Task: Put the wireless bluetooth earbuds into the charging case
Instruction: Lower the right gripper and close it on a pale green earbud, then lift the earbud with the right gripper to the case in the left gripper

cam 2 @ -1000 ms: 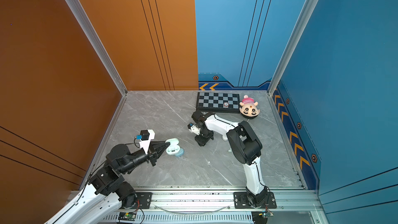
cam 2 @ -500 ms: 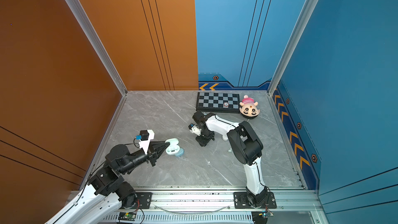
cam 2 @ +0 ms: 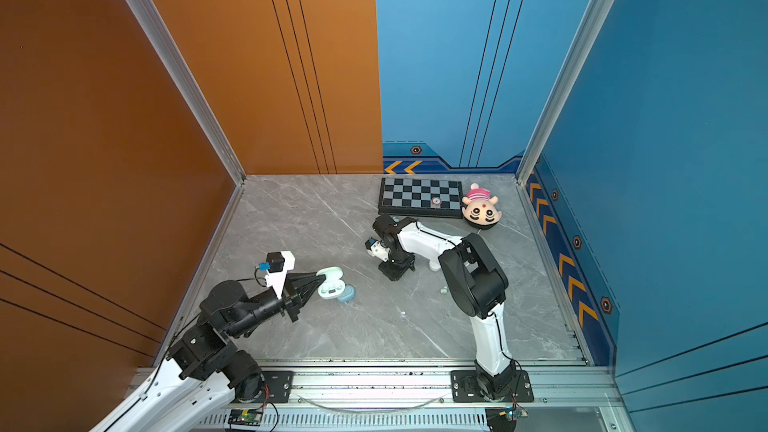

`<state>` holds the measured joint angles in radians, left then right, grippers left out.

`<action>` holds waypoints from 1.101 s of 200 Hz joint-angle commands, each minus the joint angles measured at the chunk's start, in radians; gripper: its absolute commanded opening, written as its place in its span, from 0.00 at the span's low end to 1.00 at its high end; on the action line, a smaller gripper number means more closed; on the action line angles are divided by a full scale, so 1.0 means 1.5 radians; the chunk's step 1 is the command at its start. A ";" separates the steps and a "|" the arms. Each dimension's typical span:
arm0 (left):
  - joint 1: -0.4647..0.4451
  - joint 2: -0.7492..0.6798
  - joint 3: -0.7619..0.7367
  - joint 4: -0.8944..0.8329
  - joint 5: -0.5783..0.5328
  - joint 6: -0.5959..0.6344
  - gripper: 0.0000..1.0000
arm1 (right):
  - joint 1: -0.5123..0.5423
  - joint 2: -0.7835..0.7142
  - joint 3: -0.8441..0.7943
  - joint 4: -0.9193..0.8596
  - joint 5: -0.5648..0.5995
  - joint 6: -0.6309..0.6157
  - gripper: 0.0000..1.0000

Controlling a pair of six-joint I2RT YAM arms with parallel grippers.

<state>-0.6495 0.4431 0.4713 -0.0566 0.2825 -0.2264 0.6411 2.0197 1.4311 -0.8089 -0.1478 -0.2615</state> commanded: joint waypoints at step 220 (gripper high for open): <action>-0.007 0.156 0.007 0.219 -0.057 0.020 0.00 | -0.113 -0.281 0.017 -0.021 -0.325 0.326 0.15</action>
<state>-0.6495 0.6365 0.4713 0.1616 0.2207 -0.2245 0.4755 1.6756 1.4330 -0.8200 -0.5144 0.1257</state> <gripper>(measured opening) 0.097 0.150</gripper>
